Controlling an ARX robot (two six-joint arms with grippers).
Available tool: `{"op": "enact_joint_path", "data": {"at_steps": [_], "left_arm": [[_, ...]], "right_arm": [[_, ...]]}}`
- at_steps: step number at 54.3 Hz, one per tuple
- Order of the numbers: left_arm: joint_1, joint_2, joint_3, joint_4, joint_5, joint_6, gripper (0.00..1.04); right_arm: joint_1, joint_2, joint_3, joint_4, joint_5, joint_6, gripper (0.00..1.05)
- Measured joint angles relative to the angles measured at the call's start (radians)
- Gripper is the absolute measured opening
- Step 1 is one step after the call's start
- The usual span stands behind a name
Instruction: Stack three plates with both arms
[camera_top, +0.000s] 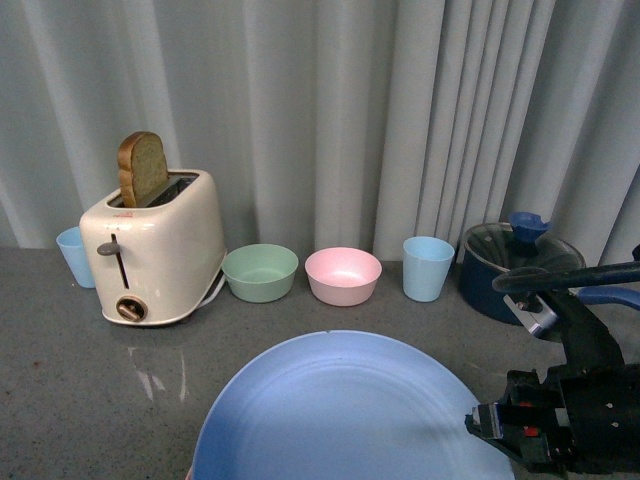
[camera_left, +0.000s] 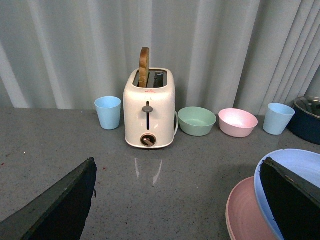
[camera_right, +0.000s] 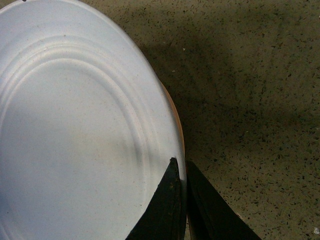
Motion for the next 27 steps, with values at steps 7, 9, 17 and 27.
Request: {"op": "enact_joint_path", "data": {"at_steps": [7,9,17,27], "left_arm": [[0.000,0.000,0.000,0.000,0.000,0.000,0.98],[0.000,0.000,0.000,0.000,0.000,0.000,0.98],[0.000,0.000,0.000,0.000,0.000,0.000,0.98],[0.000,0.000,0.000,0.000,0.000,0.000,0.98]], "right_arm": [[0.010,0.027,0.021,-0.005,0.010,0.000,0.03],[0.013,0.033,0.024,-0.005,0.010,0.000,0.03],[0.035,0.046,0.038,-0.005,0.010,0.000,0.10],[0.043,0.042,0.047,-0.012,0.018,0.017,0.40]]}}
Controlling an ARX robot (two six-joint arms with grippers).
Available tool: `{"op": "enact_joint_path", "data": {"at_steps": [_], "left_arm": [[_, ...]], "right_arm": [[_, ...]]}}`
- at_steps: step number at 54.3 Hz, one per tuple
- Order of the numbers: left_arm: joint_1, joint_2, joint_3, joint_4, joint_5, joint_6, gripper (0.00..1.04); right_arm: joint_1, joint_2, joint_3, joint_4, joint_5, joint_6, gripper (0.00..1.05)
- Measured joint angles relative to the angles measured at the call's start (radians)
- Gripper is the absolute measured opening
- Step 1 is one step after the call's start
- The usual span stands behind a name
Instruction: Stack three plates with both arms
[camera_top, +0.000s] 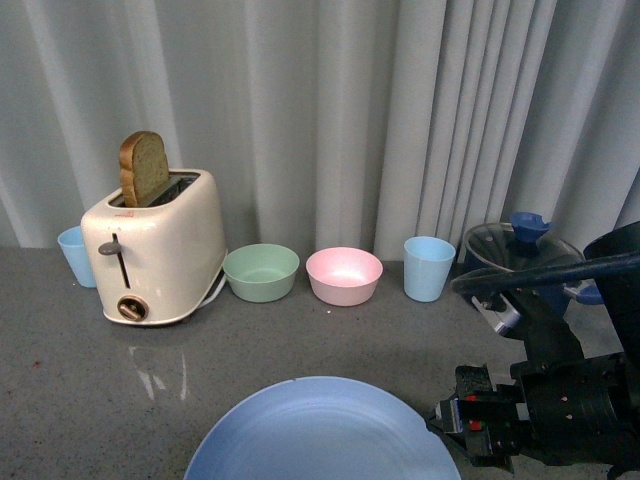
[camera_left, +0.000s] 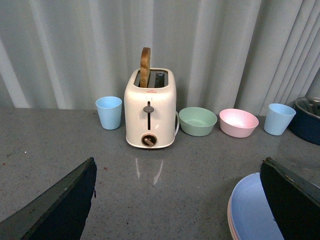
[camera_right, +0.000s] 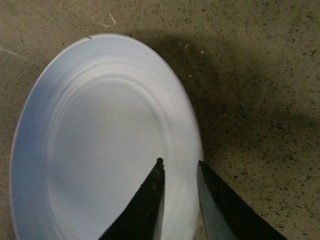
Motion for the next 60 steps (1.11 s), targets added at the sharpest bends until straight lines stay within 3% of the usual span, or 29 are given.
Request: {"op": "enact_joint_path", "data": {"at_steps": [13,20,24,30,35,39,52,60], "left_arm": [[0.000,0.000,0.000,0.000,0.000,0.000,0.98],[0.000,0.000,0.000,0.000,0.000,0.000,0.98],[0.000,0.000,0.000,0.000,0.000,0.000,0.98],[0.000,0.000,0.000,0.000,0.001,0.000,0.98],[0.000,0.001,0.000,0.000,-0.003,0.000,0.98],[0.000,-0.002,0.000,0.000,-0.002,0.000,0.98],[0.000,-0.002,0.000,0.000,0.000,0.000,0.98],[0.000,-0.002,0.000,0.000,0.000,0.000,0.98]], "right_arm": [[-0.090,-0.176,-0.097,0.001,-0.005,0.021,0.79],[-0.167,-0.372,-0.207,0.089,0.139,0.040,0.99],[-0.182,-0.405,-0.217,0.108,0.166,0.037,0.96],[-0.159,-0.323,-0.383,0.623,0.416,-0.080,0.78],[-0.163,-0.408,-0.491,0.871,0.443,-0.141,0.59],[-0.195,-0.507,-0.525,0.883,0.391,-0.158,0.45],[-0.220,-0.671,-0.643,0.802,0.391,-0.173,0.02],[-0.220,-0.832,-0.703,0.700,0.391,-0.174,0.03]]}}
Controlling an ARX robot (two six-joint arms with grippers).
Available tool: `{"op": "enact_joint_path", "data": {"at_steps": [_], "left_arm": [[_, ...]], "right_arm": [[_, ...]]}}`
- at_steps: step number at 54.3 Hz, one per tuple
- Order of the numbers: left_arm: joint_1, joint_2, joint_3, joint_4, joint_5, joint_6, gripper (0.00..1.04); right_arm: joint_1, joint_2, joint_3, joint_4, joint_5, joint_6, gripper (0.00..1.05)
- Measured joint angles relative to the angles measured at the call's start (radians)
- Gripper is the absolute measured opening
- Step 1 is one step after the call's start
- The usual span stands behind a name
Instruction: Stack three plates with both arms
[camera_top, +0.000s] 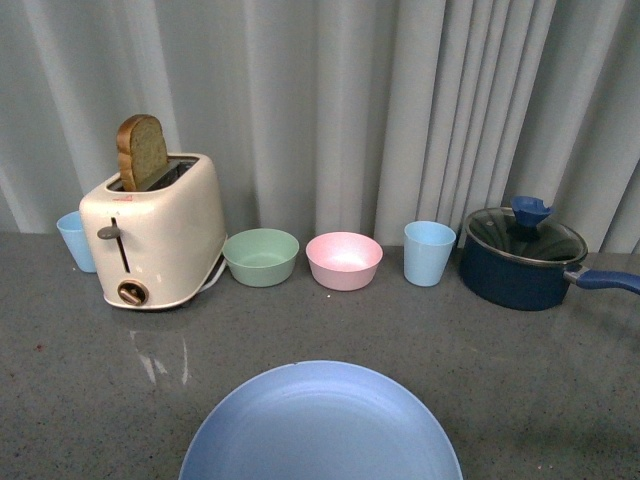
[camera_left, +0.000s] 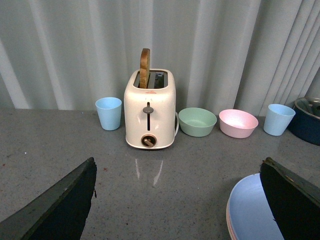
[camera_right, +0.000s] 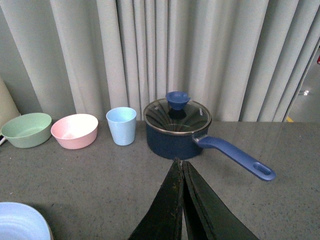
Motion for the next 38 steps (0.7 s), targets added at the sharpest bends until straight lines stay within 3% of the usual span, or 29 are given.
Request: {"op": "enact_joint_path", "data": {"at_steps": [38], "left_arm": [[0.000,0.000,0.000,0.000,0.000,0.000,0.98]], "right_arm": [[0.000,-0.563,-0.072,-0.468,0.000,0.000,0.03]]}}
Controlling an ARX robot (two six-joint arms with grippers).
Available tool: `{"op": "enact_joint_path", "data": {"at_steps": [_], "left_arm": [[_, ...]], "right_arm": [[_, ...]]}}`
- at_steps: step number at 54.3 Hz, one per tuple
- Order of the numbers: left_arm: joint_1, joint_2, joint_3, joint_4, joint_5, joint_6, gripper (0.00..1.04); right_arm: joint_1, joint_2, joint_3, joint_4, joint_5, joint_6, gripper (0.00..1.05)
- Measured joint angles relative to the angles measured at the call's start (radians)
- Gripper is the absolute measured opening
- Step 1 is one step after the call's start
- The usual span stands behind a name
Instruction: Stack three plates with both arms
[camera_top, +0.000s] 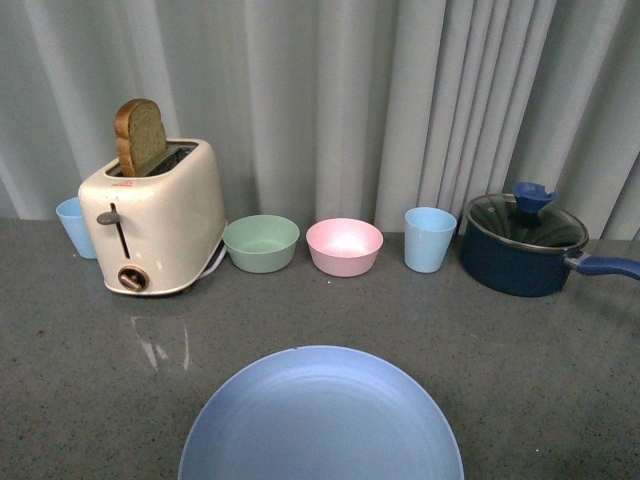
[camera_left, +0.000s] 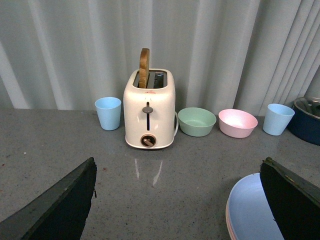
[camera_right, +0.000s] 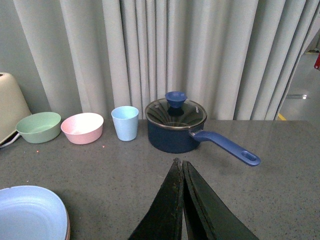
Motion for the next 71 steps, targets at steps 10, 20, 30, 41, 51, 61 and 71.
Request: {"op": "enact_joint_path", "data": {"at_steps": [10,20,30,41,51,61,71], "left_arm": [[0.000,0.000,0.000,0.000,0.000,0.000,0.98],[0.000,0.000,0.000,0.000,0.000,0.000,0.98],[0.000,0.000,0.000,0.000,0.000,0.000,0.98],[0.000,0.000,0.000,0.000,0.000,0.000,0.98],[0.000,0.000,0.000,0.000,0.000,0.000,0.98],[0.000,-0.001,0.000,0.000,0.001,0.000,0.98],[0.000,0.000,0.000,0.000,0.001,0.000,0.98]], "right_arm": [[0.000,-0.102,0.000,-0.097,0.000,0.000,0.03],[0.000,-0.181,0.000,-0.174,0.000,0.000,0.03],[0.000,-0.249,0.000,-0.241,0.000,0.000,0.03],[0.000,-0.306,0.000,-0.298,0.000,0.000,0.03],[0.000,-0.414,0.000,-0.431,0.000,0.000,0.03],[0.000,-0.505,0.000,-0.504,-0.002,0.000,0.03],[0.000,-0.505,0.000,-0.504,-0.002,-0.001,0.24]]}}
